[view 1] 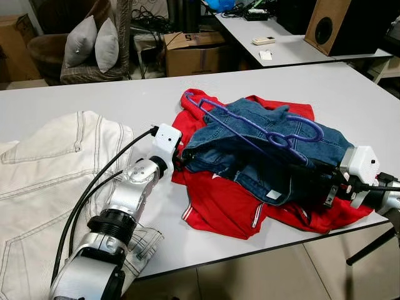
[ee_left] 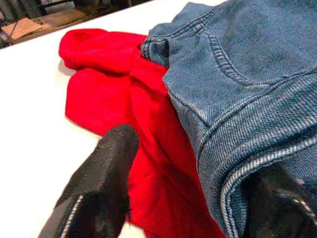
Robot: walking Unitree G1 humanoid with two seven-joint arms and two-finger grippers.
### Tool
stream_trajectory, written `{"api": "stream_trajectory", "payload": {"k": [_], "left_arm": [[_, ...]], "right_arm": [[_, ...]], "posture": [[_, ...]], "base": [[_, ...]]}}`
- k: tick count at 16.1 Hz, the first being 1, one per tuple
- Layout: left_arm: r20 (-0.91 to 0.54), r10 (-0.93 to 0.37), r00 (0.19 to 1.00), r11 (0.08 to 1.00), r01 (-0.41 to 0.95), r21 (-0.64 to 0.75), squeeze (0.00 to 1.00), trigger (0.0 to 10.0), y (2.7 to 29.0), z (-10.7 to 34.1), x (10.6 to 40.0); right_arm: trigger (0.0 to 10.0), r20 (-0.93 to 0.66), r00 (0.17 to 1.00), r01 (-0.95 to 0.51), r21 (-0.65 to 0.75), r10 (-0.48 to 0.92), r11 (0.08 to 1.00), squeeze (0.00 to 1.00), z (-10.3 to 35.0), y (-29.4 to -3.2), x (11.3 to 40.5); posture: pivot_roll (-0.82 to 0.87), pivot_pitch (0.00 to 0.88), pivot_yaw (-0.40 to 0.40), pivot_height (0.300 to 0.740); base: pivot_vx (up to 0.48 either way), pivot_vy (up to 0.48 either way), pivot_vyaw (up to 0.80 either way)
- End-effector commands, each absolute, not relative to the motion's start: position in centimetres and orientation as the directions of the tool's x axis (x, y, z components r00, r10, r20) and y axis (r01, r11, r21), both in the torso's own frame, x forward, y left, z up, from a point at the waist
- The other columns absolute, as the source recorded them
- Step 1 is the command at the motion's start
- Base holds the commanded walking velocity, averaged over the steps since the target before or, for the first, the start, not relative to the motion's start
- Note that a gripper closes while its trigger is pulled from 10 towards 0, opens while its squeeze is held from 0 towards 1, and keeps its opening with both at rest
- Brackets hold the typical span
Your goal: Hang hanger
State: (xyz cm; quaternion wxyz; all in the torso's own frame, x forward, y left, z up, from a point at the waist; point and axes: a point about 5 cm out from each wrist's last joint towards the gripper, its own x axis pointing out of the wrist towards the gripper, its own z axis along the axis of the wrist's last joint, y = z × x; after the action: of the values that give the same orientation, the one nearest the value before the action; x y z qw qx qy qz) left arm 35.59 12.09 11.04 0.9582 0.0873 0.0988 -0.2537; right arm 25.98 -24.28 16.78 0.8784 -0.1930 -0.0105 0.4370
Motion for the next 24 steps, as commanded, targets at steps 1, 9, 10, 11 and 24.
{"api": "stream_trajectory", "payload": {"k": [1,9,10,11,24], "left_arm": [[-0.235,-0.463,0.855,0.86,0.498,0.115,0.0,0.0,12.4,11.4,35.9],[-0.211,-0.439,0.873,0.881,0.464,0.086,0.0,0.0,13.7,12.7,36.9],[-0.187,-0.426,0.885,0.89,0.447,0.09,0.0,0.0,14.7,13.6,37.4],[-0.175,-0.424,0.889,0.892,0.443,0.091,0.0,0.0,15.0,14.1,37.6],[-0.127,-0.557,0.821,0.809,0.571,0.14,0.0,0.0,16.1,18.8,38.5]], "right_arm": [[0.0,-0.143,0.608,-0.768,-0.354,0.781,0.533,0.0,17.1,-24.1,25.9],[0.0,-0.207,0.593,-0.784,-0.369,0.778,0.499,0.0,16.3,-24.1,25.4],[0.0,-0.221,0.601,-0.779,-0.376,0.768,0.502,0.0,16.1,-24.3,25.3],[0.0,-0.228,0.601,-0.779,-0.382,0.766,0.497,0.0,16.0,-24.3,25.2],[0.0,-0.513,0.646,-0.761,-0.49,0.565,0.425,0.0,13.8,-25.3,26.0]], "posture": [[-0.04,0.0,0.043,0.74],[-0.05,0.0,0.048,0.74],[-0.05,0.0,0.048,0.74],[-0.05,0.0,0.048,0.74],[-0.03,0.0,0.042,0.74]], "base": [[0.0,0.0,0.0],[0.0,0.0,0.0],[0.0,0.0,0.0],[0.0,0.0,0.0],[0.0,0.0,0.0]]}}
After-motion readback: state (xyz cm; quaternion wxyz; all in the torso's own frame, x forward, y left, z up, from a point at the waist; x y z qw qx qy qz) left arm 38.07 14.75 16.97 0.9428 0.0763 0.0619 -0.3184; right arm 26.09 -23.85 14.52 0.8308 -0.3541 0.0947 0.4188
